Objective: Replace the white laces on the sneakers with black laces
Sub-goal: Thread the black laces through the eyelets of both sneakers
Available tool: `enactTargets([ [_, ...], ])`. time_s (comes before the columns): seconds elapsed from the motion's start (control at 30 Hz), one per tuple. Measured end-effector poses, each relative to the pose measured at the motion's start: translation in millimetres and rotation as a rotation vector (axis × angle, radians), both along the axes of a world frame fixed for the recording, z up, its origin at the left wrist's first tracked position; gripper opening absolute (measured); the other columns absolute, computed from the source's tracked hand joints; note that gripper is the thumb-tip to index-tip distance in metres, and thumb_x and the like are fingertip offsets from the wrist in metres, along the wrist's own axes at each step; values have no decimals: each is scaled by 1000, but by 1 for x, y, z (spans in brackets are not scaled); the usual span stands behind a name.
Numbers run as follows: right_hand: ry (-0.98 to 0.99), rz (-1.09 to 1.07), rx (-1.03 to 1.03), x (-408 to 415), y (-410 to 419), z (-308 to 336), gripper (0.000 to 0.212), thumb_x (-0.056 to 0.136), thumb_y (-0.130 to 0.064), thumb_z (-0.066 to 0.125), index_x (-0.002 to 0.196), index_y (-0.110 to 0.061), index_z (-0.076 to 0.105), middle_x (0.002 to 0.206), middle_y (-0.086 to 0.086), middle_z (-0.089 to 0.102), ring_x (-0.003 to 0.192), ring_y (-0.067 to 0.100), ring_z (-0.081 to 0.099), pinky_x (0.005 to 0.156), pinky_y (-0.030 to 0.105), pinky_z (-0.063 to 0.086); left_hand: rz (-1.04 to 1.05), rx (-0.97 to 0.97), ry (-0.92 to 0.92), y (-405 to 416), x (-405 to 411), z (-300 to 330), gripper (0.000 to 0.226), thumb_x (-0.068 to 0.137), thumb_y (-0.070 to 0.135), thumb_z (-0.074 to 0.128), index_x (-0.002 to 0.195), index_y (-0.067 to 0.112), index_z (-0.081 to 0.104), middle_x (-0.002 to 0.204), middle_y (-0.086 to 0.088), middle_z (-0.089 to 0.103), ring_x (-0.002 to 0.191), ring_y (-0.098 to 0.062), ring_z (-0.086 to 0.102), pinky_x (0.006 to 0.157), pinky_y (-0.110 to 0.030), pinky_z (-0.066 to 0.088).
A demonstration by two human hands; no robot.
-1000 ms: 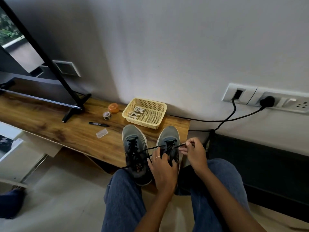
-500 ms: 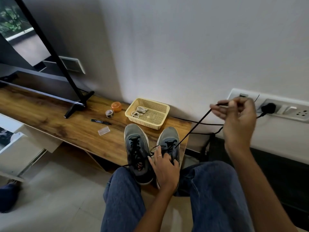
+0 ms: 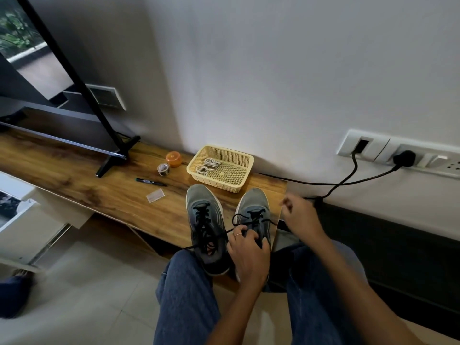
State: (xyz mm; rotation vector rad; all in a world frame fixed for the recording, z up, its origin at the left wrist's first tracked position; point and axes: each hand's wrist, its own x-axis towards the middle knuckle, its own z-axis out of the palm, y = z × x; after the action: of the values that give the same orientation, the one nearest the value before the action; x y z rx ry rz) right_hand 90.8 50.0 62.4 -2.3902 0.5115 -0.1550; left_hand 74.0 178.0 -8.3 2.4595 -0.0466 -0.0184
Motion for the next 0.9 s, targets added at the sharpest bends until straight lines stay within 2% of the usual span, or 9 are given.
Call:
enactTargets([
  [0.07, 78, 96, -76, 8, 8, -22, 12, 91, -10, 54, 94, -19, 61, 96, 4, 64, 86, 21, 60, 73, 38, 52, -13, 5, 2, 1, 1, -2, 22, 88, 35, 62, 99, 16, 65, 130, 0, 47, 126, -20, 38, 106, -35, 27],
  [0.17, 183, 192, -204, 18, 19, -42, 25, 92, -16, 54, 115, -19, 63, 116, 3, 59, 105, 22, 56, 85, 38, 50, -25, 17, 8, 1, 1, -2, 26, 89, 35, 60, 105, 14, 65, 133, -1, 46, 128, -19, 38, 106, -34, 29],
  [0.23, 215, 192, -238, 22, 24, -49, 26, 93, -18, 54, 117, -18, 62, 118, 4, 58, 108, 24, 55, 85, 38, 49, -32, 22, 19, 1, 2, -3, 28, 90, 35, 59, 108, 15, 65, 135, 0, 45, 129, -18, 36, 107, -33, 30],
  [0.37, 199, 88, -198, 25, 27, -54, 11, 92, -20, 59, 99, -14, 65, 104, 5, 64, 97, 22, 59, 75, 33, 47, -29, 8, 28, 2, 2, -4, 27, 90, 35, 59, 107, 15, 65, 134, 1, 44, 128, -17, 36, 105, -32, 33],
  [0.53, 266, 57, -96, 18, 22, -59, 11, 93, -20, 58, 83, -16, 58, 90, 5, 64, 85, 22, 59, 69, 30, 43, -28, 13, 24, 0, 2, -5, 26, 89, 35, 59, 105, 14, 65, 132, 0, 45, 126, -18, 36, 102, -33, 36],
  [0.6, 265, 62, -2, 17, 21, -60, 18, 93, -17, 56, 76, -16, 51, 82, 5, 60, 78, 21, 56, 68, 33, 43, -26, 12, 26, 0, 2, -4, 26, 89, 33, 59, 106, 14, 64, 131, 0, 45, 126, -17, 37, 102, -32, 37],
  [0.73, 249, 26, 321, 12, 12, -50, 23, 91, -11, 56, 70, -10, 48, 71, 11, 53, 69, 26, 53, 66, 35, 43, -16, -4, 47, 0, 2, -1, 23, 91, 30, 58, 107, 14, 63, 130, 2, 45, 123, -15, 39, 99, -30, 40],
  [0.83, 243, -5, 590, 5, 6, -37, 15, 91, -5, 57, 77, -5, 53, 80, 18, 52, 75, 24, 50, 65, 34, 42, -13, -22, 58, 1, 3, -1, 22, 93, 28, 57, 108, 13, 63, 130, 2, 45, 121, -16, 41, 97, -30, 42],
  [0.9, 248, -12, 722, 0, 5, -25, 10, 92, -2, 57, 81, -3, 55, 94, 29, 56, 83, 24, 54, 68, 29, 46, 3, -35, 63, 1, 4, -1, 21, 93, 28, 57, 106, 12, 63, 128, 1, 46, 119, -16, 41, 95, -30, 42],
])
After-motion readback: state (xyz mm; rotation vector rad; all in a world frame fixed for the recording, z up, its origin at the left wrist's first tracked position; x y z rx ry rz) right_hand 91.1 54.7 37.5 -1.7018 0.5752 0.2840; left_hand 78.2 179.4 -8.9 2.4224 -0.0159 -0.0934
